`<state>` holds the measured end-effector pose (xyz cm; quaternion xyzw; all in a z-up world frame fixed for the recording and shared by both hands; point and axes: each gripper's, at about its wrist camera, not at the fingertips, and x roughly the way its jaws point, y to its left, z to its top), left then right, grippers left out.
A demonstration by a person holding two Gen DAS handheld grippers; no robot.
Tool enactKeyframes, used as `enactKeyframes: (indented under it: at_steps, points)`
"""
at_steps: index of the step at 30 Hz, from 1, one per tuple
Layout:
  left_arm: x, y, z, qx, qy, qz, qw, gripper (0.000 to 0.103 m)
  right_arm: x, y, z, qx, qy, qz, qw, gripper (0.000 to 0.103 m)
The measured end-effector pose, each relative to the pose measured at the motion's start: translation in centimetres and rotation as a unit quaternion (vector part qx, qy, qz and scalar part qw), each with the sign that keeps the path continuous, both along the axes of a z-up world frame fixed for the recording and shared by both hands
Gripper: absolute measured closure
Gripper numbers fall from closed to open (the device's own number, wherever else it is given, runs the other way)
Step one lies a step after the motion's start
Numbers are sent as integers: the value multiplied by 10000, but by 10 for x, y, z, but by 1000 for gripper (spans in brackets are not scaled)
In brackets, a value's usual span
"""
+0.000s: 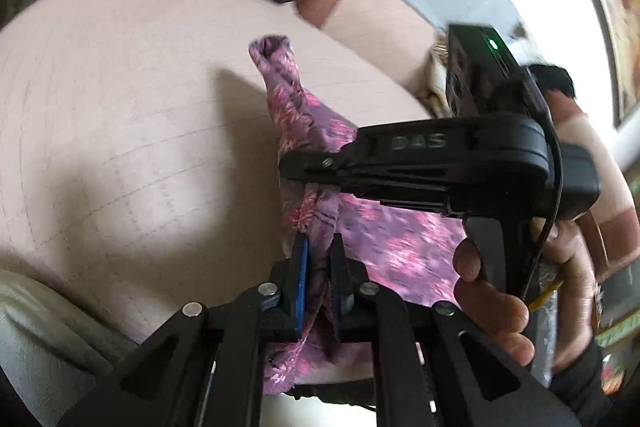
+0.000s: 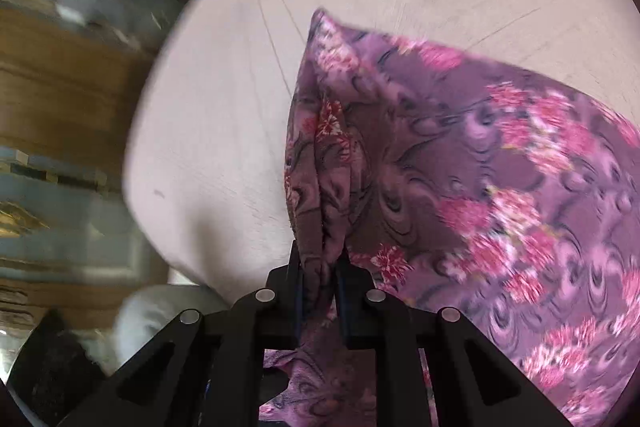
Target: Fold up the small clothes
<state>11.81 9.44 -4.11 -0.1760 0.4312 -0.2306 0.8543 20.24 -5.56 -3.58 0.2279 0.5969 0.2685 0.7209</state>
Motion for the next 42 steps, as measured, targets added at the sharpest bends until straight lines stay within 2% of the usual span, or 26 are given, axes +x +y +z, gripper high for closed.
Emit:
enactKeyframes:
  at_steps: [3, 5, 9, 13, 17, 19, 23, 26, 31, 34, 36, 39, 41, 42]
  points:
    - [-19, -26, 26, 213, -211, -326, 9990, 94, -28, -46, 17, 781, -363, -368, 9956, 89]
    - [-39, -55, 46, 375, -420, -608, 9966, 94, -49, -83, 26, 1224, -630, -632, 9885, 89]
    - [-58, -117, 68, 661, -714, -1036, 9898, 94, -83, -154, 29, 1868, -857, -1128, 9721, 89]
    - [-57, -190, 71, 856, -659, -1592, 9813, 94, -109, -232, 17, 2151, -1017, -1649, 9572, 89]
    - [-47, -253, 58, 1175, -656, -1921, 9721, 94, -126, -294, -13, 2511, -835, -2352, 9352, 89]
    - [-36, -279, 43, 1175, -411, -1977, 9723, 94, -125, -305, -26, 2469, -718, -2541, 9324, 89]
    - [-29, -304, 14, 1096, 0, -2031, 9730, 94, -108, -334, -54, 2251, -275, -2694, 9360, 89]
    - [-29, -319, 3, 1029, 123, -2196, 9701, 94, -109, -349, -70, 2407, 145, -2936, 9250, 90]
    - [-34, -336, -12, 1157, 249, -2396, 9636, 94, -119, -360, -75, 1839, 382, -3069, 9330, 90]
    - [-26, -345, -26, 1160, 455, -2422, 9622, 94, -120, -367, -85, 1625, 623, -3207, 9311, 90]
    - [-19, -355, -32, 1013, 558, -2476, 9619, 94, -123, -376, -89, 1561, 683, -3352, 9266, 90]
    - [-26, -357, -36, 1148, 384, -2667, 9561, 92, -126, -389, -104, 1593, 899, -3589, 9153, 89]
    - [-25, -347, -39, 971, 579, -2649, 9576, 92, -131, -392, -109, 1642, 1028, -3730, 9074, 85]
    - [-26, -334, -37, 859, 688, -2597, 9594, 92, -131, -394, -110, 1622, 1006, -3731, 9079, 85]
